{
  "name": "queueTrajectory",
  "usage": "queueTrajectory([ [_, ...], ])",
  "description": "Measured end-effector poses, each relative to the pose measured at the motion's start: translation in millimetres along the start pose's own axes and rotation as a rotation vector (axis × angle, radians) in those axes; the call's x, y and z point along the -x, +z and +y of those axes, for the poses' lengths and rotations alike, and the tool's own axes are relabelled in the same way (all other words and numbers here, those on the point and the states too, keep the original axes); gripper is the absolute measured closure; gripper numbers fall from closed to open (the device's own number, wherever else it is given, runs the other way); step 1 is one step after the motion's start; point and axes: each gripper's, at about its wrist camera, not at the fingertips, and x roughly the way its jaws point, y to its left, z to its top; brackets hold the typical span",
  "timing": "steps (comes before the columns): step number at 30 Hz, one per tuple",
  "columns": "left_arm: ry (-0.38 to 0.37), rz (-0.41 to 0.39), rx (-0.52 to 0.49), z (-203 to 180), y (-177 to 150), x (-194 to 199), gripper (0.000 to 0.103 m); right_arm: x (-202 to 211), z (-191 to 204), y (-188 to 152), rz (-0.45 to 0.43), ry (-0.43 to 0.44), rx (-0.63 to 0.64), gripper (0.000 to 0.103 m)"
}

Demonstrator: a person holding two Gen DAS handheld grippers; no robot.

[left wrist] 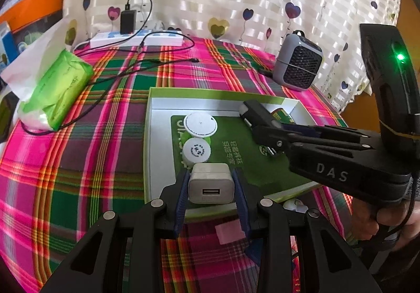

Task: Organize rigid objects
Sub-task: 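Lower the black device and open the right gripper while the left gripper releases the white cube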

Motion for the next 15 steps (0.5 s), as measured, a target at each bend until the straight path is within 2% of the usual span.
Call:
queueTrajectory([
  [15, 0.009, 0.021, -0.013, 2.9, 3.3, -13.4, 0.071, -26.1, 1.5, 6.9, 0.061, -0.005, 0.031, 0.075],
])
